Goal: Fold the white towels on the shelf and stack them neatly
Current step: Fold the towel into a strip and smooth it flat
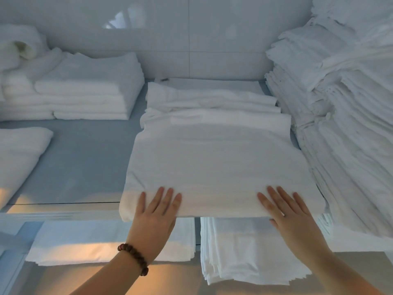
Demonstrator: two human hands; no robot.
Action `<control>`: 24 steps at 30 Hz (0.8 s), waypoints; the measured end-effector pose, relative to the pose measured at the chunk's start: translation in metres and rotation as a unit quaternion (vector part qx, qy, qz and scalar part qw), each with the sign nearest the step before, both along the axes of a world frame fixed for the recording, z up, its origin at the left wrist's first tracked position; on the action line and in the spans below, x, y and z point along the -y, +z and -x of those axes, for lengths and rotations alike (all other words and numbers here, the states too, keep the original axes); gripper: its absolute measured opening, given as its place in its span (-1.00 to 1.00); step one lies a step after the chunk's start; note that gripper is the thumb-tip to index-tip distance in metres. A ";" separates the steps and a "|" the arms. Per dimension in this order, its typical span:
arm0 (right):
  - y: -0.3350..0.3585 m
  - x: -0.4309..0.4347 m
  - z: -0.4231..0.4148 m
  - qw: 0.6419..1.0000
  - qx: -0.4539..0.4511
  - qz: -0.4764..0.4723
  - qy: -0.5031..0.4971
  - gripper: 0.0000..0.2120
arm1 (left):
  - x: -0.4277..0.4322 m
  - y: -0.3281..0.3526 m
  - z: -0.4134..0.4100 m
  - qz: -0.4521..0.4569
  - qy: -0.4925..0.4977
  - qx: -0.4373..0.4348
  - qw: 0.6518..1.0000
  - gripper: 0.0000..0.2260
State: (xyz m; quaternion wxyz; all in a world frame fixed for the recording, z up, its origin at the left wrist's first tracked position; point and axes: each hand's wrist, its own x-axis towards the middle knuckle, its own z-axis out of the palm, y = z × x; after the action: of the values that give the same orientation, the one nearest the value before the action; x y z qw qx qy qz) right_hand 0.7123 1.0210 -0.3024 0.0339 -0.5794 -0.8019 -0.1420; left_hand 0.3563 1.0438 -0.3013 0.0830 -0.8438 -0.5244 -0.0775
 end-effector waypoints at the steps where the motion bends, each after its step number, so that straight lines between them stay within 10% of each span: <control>1: 0.002 -0.001 -0.001 1.000 0.003 -0.003 0.002 -0.41 | 0.000 0.002 0.001 0.001 -0.002 0.014 1.000 -0.61; 7: 0.017 -0.003 -0.007 0.999 -0.040 0.004 0.022 -0.14 | -0.003 0.011 0.011 -0.050 -0.024 0.056 0.997 -0.81; 10: 0.029 0.001 -0.010 0.998 -0.060 -0.020 0.012 -0.18 | -0.002 0.015 0.012 -0.025 0.013 0.049 0.998 -0.40; 14: 0.033 0.006 -0.009 0.997 -0.070 -0.031 -0.012 -0.18 | 0.004 0.031 0.005 -0.011 0.048 0.045 0.998 -0.51; 17: 0.034 0.002 -0.013 0.993 -0.109 -0.034 -0.031 -0.29 | 0.006 0.037 0.007 0.006 0.068 0.067 0.995 -0.55; 21: 0.048 -0.002 -0.022 0.959 -0.270 -0.058 -0.064 -0.91 | 0.008 0.055 0.015 -0.009 0.102 0.165 0.981 -0.74; 24: 0.062 -0.003 -0.022 0.960 -0.275 -0.043 -0.028 -0.64 | 0.015 0.074 0.012 -0.034 0.103 0.212 0.971 -0.88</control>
State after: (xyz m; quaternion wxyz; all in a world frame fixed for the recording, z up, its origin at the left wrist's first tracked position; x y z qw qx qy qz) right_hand 0.7343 1.0235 -0.2406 0.2738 -0.6167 -0.7380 -0.0125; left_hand 0.3444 1.0290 -0.2277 0.0061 -0.7465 -0.6111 -0.2630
